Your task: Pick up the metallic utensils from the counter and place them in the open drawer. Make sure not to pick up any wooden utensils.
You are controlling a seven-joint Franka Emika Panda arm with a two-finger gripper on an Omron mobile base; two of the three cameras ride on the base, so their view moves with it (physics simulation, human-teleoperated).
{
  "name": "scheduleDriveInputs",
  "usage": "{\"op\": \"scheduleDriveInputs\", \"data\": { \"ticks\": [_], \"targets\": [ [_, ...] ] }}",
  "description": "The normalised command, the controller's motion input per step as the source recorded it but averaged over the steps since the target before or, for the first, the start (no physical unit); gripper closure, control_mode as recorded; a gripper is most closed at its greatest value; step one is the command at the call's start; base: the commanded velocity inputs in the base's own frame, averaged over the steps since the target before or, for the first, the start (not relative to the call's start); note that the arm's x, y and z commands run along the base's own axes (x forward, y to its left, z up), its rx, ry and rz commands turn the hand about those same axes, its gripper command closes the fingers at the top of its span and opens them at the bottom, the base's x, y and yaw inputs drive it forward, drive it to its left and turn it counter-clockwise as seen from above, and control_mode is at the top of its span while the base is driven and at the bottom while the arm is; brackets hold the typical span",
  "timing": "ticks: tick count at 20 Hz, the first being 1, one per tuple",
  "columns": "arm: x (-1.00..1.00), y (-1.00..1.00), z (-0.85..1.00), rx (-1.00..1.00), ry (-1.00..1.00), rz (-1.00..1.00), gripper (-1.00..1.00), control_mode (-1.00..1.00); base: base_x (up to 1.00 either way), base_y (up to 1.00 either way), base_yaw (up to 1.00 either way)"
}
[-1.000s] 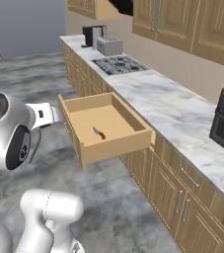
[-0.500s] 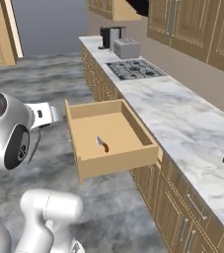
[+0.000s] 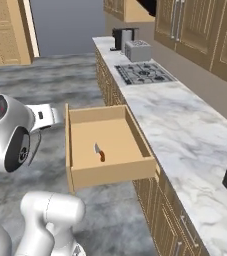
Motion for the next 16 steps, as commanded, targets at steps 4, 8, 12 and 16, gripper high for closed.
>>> {"op": "scheduleDriveInputs", "data": {
  "ticks": [4, 8, 12, 16],
  "targets": [
    [0.00, 0.00, 0.00, 0.00, 0.00, 0.00, 1.00, 1.00, 0.61, -0.21, 0.22],
    [0.00, 0.00, 0.00, 0.00, 0.00, 0.00, 1.00, 1.00, 0.64, -0.26, 0.22],
    [0.00, 0.00, 0.00, 0.00, 0.00, 0.00, 1.00, 1.00, 0.13, -0.24, 0.22],
    [0.00, -0.13, -0.42, -0.03, 0.10, 0.15, 1.00, -1.00, 0.00, 0.00, 0.00]
  ]
}}
